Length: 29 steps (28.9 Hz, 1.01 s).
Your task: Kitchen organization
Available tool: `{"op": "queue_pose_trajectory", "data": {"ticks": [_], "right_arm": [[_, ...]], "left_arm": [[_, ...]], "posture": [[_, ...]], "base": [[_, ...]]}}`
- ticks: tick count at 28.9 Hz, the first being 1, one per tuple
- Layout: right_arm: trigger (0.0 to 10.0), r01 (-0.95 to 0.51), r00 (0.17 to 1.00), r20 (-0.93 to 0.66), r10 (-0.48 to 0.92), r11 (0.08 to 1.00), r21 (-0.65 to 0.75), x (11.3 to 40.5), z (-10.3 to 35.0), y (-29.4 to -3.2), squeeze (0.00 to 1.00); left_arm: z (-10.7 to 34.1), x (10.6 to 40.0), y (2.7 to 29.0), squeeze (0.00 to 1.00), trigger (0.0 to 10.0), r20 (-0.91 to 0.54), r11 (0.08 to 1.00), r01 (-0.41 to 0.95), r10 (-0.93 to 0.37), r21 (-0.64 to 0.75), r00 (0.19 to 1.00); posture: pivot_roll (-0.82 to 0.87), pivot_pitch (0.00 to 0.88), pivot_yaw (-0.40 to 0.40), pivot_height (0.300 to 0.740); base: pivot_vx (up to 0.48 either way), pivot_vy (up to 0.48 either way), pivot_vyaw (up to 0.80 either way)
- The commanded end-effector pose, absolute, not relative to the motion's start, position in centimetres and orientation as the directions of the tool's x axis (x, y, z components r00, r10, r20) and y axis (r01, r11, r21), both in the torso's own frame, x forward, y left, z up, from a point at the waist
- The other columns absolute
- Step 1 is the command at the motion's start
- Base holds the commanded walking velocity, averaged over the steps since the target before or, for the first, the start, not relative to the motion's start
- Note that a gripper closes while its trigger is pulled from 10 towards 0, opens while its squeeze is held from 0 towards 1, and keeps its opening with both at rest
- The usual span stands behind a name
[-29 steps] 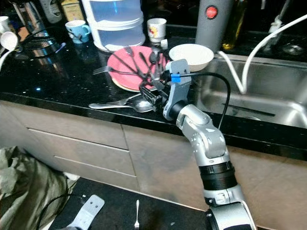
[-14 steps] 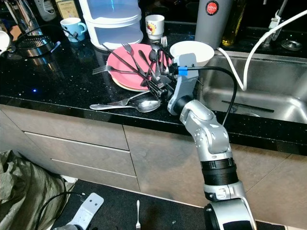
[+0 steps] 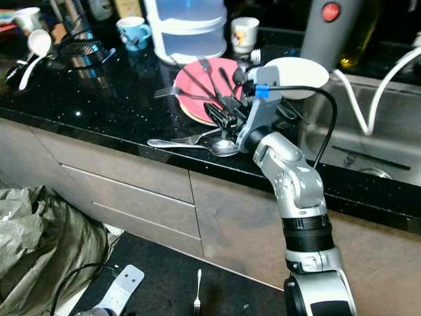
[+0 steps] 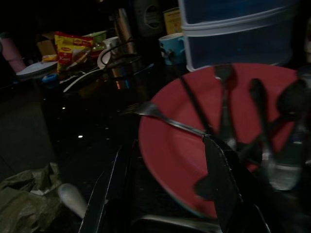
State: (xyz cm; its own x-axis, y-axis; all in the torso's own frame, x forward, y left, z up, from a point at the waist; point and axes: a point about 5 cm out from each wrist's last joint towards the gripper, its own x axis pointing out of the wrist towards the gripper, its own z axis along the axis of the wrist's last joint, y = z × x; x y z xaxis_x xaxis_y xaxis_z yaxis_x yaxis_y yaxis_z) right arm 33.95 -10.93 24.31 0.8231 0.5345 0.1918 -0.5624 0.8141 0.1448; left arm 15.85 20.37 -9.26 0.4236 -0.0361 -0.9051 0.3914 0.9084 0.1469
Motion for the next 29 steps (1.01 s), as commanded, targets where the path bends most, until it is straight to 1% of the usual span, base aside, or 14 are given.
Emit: {"op": "queue_pose_trajectory", "data": {"ticks": [1, 2, 5, 11, 16, 21, 24, 27, 29], "right_arm": [[10.0, -0.563, 0.821, 0.217, 0.529, 0.813, 0.150, 33.9, 24.9, -11.1, 0.00], [10.0, -0.555, 0.825, 0.223, 0.519, 0.817, 0.156, 34.0, 24.9, -11.2, 0.00], [10.0, -0.511, 0.853, 0.224, 0.471, 0.842, 0.172, 34.3, 25.0, -11.6, 0.00], [10.0, -0.495, 0.864, 0.204, 0.460, 0.849, 0.183, 34.5, 24.8, -11.9, 0.00], [10.0, -0.522, 0.850, 0.193, 0.490, 0.835, 0.177, 34.4, 24.9, -11.9, 0.00], [10.0, -0.631, 0.775, 0.025, 0.632, 0.769, 0.103, 33.8, 24.1, -12.5, 0.00], [10.0, -0.690, 0.716, -0.045, 0.697, 0.715, 0.112, 33.1, 23.7, -13.4, 0.00], [10.0, -0.695, 0.706, -0.088, 0.702, 0.712, 0.101, 32.9, 23.4, -13.9, 0.00], [10.0, -0.676, 0.721, -0.118, 0.683, 0.730, 0.102, 33.0, 23.0, -14.0, 0.00]], "left_arm": [[-9.5, 15.3, 20.5, 0.00, 10.0, -0.911, 0.913, 0.380, -0.026, 0.145, 0.411], [-9.5, 15.3, 20.5, 0.00, 10.0, -0.913, 0.909, 0.391, -0.031, 0.144, 0.407], [-9.5, 15.3, 20.5, 0.00, 10.0, -0.916, 0.896, 0.420, -0.039, 0.145, 0.400], [-9.5, 15.2, 20.4, 0.00, 10.0, -0.916, 0.899, 0.415, -0.041, 0.141, 0.399], [-9.5, 15.2, 20.3, 0.00, 10.0, -0.917, 0.899, 0.417, -0.048, 0.134, 0.396], [-9.5, 15.2, 20.3, 0.00, 10.0, -0.916, 0.902, 0.412, -0.050, 0.129, 0.397], [-9.5, 15.2, 20.2, 0.00, 10.0, -0.916, 0.901, 0.414, -0.051, 0.129, 0.397], [-9.5, 15.2, 20.3, 0.00, 10.0, -0.916, 0.901, 0.415, -0.052, 0.129, 0.397], [-9.5, 15.3, 20.3, 0.00, 10.0, -0.917, 0.900, 0.417, -0.052, 0.129, 0.396]], "posture": [[-0.01, 0.000, 0.009, 0.740], [-0.01, 0.000, 0.008, 0.740], [-0.01, 0.000, 0.009, 0.740], [-0.01, 0.000, 0.008, 0.740], [-0.01, 0.000, 0.008, 0.740], [-0.01, 0.004, 0.005, 0.740], [-0.01, 0.006, 0.006, 0.740], [-0.01, 0.009, 0.005, 0.740], [-0.02, 0.011, 0.007, 0.740]], "base": [[0.000, 0.000, 0.78], [0.000, 0.000, 0.78], [0.000, 0.000, 0.00], [0.000, 0.000, 0.00], [0.000, 0.000, 0.00], [0.000, 0.000, 0.00], [0.000, 0.000, 0.00], [0.000, 0.000, 0.00], [0.000, 0.000, 0.00]]}}
